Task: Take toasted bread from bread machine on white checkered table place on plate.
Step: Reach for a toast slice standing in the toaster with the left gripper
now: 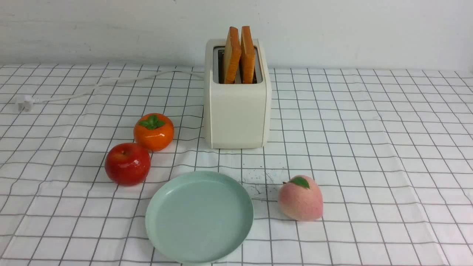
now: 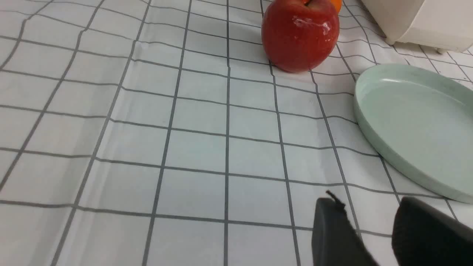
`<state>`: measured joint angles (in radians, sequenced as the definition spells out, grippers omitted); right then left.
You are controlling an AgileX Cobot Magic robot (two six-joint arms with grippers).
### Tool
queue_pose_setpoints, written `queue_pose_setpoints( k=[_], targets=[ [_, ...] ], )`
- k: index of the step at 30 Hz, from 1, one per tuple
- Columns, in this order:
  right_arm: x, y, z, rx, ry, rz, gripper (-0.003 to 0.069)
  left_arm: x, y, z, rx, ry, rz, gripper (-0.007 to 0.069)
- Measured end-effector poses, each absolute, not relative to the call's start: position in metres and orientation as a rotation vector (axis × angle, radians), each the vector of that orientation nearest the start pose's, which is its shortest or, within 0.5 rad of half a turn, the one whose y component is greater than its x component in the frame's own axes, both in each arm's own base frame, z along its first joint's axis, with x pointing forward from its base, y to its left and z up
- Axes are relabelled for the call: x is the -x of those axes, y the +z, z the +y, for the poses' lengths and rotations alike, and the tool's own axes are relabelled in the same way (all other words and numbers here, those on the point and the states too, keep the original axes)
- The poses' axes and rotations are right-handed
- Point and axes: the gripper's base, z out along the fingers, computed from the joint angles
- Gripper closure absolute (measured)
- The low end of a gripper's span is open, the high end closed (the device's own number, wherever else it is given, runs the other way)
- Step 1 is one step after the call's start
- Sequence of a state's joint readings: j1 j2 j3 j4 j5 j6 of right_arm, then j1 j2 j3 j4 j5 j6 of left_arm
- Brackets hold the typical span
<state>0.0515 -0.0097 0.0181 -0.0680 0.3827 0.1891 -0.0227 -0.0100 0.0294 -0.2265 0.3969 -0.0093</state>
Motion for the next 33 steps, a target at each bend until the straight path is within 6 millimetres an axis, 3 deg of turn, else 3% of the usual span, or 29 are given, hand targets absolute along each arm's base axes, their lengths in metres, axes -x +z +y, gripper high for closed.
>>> queue_pose_setpoints(
  k=[33],
  targets=[
    [-0.0523,0.1733,0.0004,-0.087,0.098,1.873,0.0419,-0.0519,0.1695,-0.0084,0.095,-0.213,1.889,0.0386]
  ],
)
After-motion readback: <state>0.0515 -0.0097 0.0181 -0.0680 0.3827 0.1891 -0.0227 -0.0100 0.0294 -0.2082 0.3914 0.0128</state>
